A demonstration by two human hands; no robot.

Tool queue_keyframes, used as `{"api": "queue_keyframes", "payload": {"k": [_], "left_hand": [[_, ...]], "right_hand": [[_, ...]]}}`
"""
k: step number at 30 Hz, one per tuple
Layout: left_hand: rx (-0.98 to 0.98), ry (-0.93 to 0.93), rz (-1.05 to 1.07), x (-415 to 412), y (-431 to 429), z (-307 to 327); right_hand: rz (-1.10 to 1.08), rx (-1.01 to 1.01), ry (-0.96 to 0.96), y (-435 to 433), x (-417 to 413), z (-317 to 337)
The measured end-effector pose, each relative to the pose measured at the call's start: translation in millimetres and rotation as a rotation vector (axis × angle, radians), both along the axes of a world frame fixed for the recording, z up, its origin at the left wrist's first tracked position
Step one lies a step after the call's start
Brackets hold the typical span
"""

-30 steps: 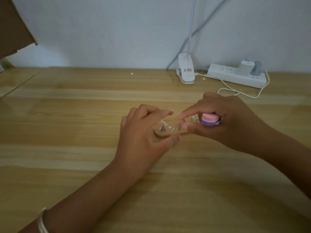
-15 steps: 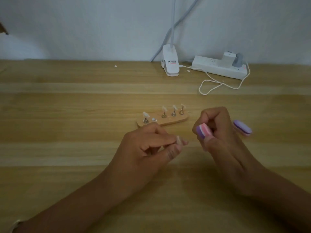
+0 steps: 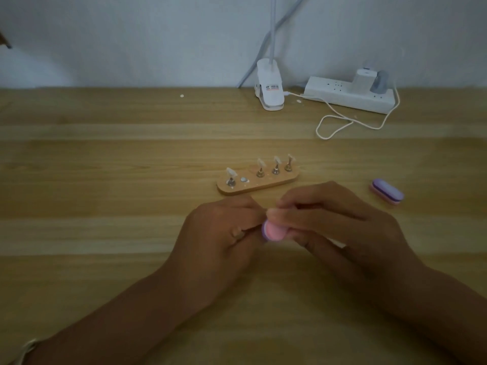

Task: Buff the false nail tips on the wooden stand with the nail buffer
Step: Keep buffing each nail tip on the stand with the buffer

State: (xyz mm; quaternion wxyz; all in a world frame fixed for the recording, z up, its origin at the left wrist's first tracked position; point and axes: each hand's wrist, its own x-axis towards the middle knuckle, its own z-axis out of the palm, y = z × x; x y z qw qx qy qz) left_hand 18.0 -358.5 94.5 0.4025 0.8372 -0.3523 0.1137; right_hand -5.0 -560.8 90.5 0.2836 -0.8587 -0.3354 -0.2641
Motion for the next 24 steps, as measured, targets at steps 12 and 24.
{"api": "queue_keyframes", "payload": {"k": [12, 24], "left_hand": [[0.067, -0.017, 0.033, -0.7, -0.1, -2.2], [0.068, 0.001, 0.064, -0.7, 0.5, -1.1]], "right_hand": [[-0.047, -0.049, -0.034, -7.8, 3.7, 0.7], [0.049, -0.053, 0.044, -10.5, 1.4, 0.4]]}}
